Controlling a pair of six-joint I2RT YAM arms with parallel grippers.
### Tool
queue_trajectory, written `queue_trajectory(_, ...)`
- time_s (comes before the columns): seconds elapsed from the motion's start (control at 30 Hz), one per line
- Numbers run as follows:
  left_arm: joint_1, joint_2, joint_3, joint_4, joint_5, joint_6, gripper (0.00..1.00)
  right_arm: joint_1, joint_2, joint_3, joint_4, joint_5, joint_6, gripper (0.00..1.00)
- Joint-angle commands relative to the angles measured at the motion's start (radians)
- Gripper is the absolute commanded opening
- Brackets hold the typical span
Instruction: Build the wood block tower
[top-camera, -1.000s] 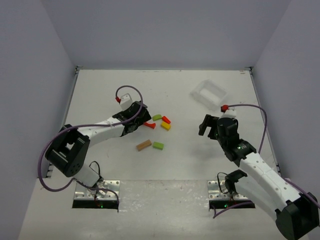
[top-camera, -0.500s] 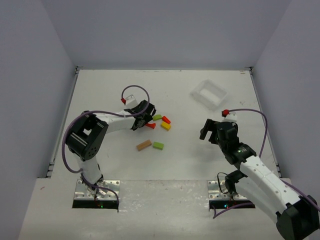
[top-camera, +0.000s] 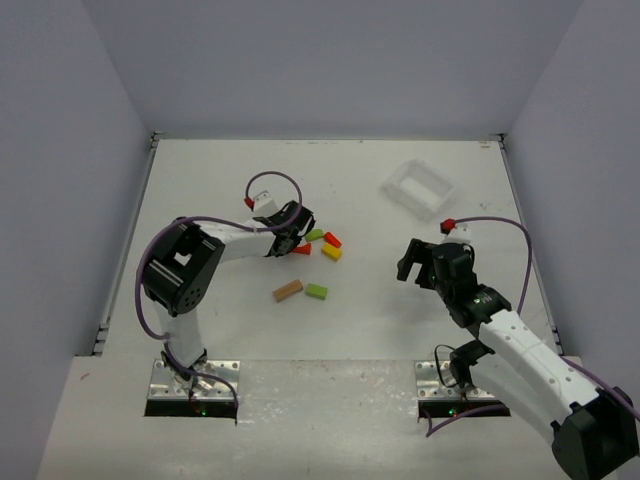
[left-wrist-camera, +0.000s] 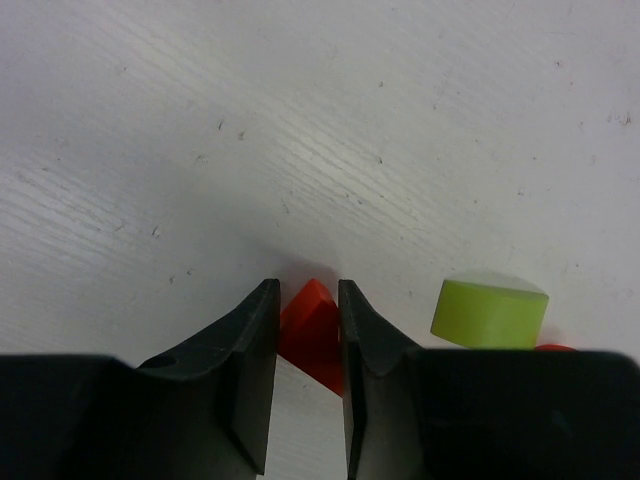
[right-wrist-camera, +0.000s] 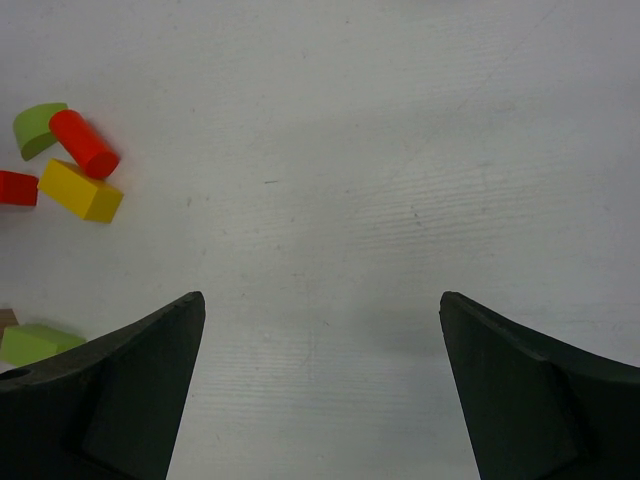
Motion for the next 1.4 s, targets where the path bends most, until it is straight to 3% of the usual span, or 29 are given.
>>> queue_trajectory(0.0,-0.011,-0.012,0.019,0.001,0.003,0.015,0.02,0.005,0.010,0.004,0.060,-0.108,-0.035,0.99)
queue_trajectory(0.17,-0.022,-0.092,-0.009,0.016,0.032,0.015,0.00,0.008,0.023,-0.009,0.171,-0.323,-0.123,0.99)
queue_trajectory(0.3,-0.021,-0.234,-0.110,0.176,0.186,0.001,0.00,0.019,0.025,-0.046,0.360,-0.574,-0.139,0.99)
queue_trajectory(0.37,-0.022,-0.315,-0.169,0.255,0.254,-0.034,0.00,0.041,0.035,-0.063,0.452,-0.628,-0.144,0.99)
queue_trajectory(0.6,-0.032,-0.491,-0.219,0.218,0.296,-0.236,0.00,0.235,0.178,-0.025,0.614,-0.521,-0.251,0.99)
queue_trajectory(0.77,-0.054,-0.532,-0.227,0.146,0.258,-0.362,0.00,0.345,0.380,0.137,0.608,-0.360,-0.323,0.97)
queue_trajectory(1.03,-0.092,-0.609,-0.287,0.150,0.187,-0.434,0.00,0.363,0.552,0.325,0.659,-0.293,-0.209,0.95)
queue_trajectory(1.23,-0.102,-0.629,-0.291,0.151,0.170,-0.424,0.00,0.364,0.645,0.440,0.595,-0.258,-0.141,0.79)
queue_trajectory(1.33,-0.104,-0.629,-0.290,0.151,0.178,-0.417,0.00,0.364,0.668,0.476,0.569,-0.271,-0.111,0.55)
queue_trajectory(1.37,-0.104,-0.630,-0.290,0.151,0.180,-0.416,0.00,0.364,0.677,0.486,0.554,-0.274,-0.108,0.42)
